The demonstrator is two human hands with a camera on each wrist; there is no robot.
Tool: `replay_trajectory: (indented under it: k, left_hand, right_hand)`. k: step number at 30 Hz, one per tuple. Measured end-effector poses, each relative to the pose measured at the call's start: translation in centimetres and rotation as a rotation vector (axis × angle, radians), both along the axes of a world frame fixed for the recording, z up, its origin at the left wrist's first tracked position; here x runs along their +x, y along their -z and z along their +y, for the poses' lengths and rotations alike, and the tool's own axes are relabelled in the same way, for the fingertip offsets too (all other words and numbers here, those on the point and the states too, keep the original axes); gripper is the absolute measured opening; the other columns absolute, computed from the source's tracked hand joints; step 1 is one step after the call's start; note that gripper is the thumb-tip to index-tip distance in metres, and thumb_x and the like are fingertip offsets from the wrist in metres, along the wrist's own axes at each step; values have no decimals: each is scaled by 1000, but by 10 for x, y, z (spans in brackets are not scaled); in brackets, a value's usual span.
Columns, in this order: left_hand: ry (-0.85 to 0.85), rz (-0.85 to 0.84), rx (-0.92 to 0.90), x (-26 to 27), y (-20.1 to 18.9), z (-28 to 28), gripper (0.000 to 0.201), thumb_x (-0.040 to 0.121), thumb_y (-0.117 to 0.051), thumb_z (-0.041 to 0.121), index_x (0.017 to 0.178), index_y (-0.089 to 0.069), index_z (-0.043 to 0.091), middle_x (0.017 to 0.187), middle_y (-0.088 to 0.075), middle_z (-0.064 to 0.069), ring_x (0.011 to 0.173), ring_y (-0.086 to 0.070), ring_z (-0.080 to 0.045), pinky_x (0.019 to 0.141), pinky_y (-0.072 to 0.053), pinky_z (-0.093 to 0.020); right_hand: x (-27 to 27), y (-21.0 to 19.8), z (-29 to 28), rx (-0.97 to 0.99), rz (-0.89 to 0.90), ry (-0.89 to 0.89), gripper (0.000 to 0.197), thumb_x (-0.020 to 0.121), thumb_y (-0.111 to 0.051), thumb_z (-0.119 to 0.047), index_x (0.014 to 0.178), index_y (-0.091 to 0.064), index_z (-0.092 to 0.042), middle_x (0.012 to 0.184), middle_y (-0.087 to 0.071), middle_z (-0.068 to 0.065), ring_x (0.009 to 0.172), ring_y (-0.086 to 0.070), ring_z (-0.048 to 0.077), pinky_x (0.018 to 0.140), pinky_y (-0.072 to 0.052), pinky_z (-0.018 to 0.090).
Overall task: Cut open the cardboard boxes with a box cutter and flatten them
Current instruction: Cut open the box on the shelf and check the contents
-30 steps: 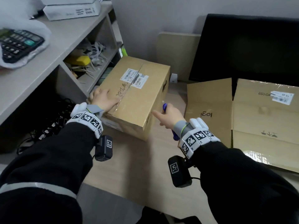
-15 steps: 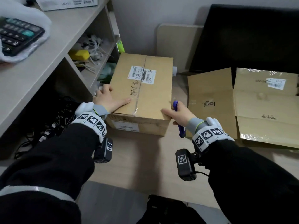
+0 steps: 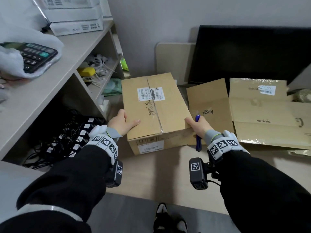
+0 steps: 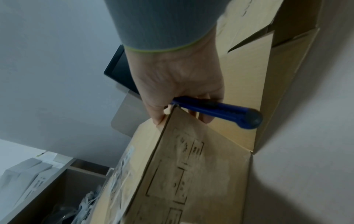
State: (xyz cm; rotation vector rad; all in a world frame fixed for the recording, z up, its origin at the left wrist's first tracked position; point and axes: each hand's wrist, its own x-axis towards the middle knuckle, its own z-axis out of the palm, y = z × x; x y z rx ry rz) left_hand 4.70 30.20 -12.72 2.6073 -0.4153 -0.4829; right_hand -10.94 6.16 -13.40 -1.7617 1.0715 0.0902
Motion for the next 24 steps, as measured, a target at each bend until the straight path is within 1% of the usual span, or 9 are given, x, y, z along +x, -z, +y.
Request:
replay_trajectory:
  k: [2,5,8,10,13,16,19,22,24]
  left_hand:
    - [18,0,-26,0,4,5,45,84,-64,52,80,-35,19,75,-46,4,72,-48,-19,57,-33,-32]
    - [53,-35,5,-4,3,8,44,85,-64,49,74,-33,20,73,-46,3,70,-45,-19,54,-30,-30]
    - [129,-105,35,-6,0,9,32,83,-66,48,74,-44,27,85,-55,3,86,-53,-21,66,-39,-30]
    - [158,-117,51,-4,-5,5,18,80,-69,43,89,-58,31,105,-51,0,109,-46,-25,92,-40,-32]
    - [218,-72,130,1,-17,-10,52,77,-72,36,126,-54,38,138,-34,-5,133,-23,-29,113,-21,-38]
    - [291,-16,240,9,-23,-34,74,77,-71,43,143,-36,39,155,-16,-6,142,-8,-31,117,-14,-45]
    - [305,9,299,19,-19,-53,79,81,-64,51,149,-24,39,158,-11,-8,143,-7,-34,117,-12,-47]
    - [269,8,318,34,-19,-69,80,82,-61,56,149,-24,37,159,-11,-8,144,-9,-34,115,-13,-49]
    - [292,16,324,50,-22,-82,80,80,-63,55,148,-27,36,157,-16,-8,143,-14,-35,114,-17,-48]
  right_hand:
    - [-4,0,-5,16,10,-19,46,91,-53,-48,109,-45,-7,83,-46,6,65,-46,21,74,-50,39]
    - [-8,1,-7,27,-19,-16,44,90,-54,-48,107,-47,-7,90,-48,9,70,-47,23,69,-48,38]
    - [-11,5,-6,40,-29,-18,44,91,-54,-48,104,-46,-7,87,-47,8,69,-46,22,68,-46,37]
    - [-12,5,-6,34,-30,-33,41,91,-55,-46,98,-46,-7,83,-45,8,65,-42,21,65,-43,35]
    - [-13,4,-8,-1,-34,-63,37,91,-55,-45,81,-42,-12,72,-41,5,58,-37,19,58,-38,31]
    - [-12,5,-11,-27,-27,-82,39,91,-55,-47,74,-39,-15,70,-41,3,56,-36,18,61,-37,32]
    - [-13,5,-11,-20,6,-136,41,90,-55,-50,76,-40,-15,73,-44,4,57,-39,18,63,-38,33]
    - [-12,-3,-18,19,40,-200,40,88,-59,-49,80,-43,-13,74,-46,6,57,-40,19,53,-35,29]
    - [-4,-12,-29,-68,58,-220,37,84,-65,-44,76,-45,-14,73,-56,6,61,-52,22,52,-38,27]
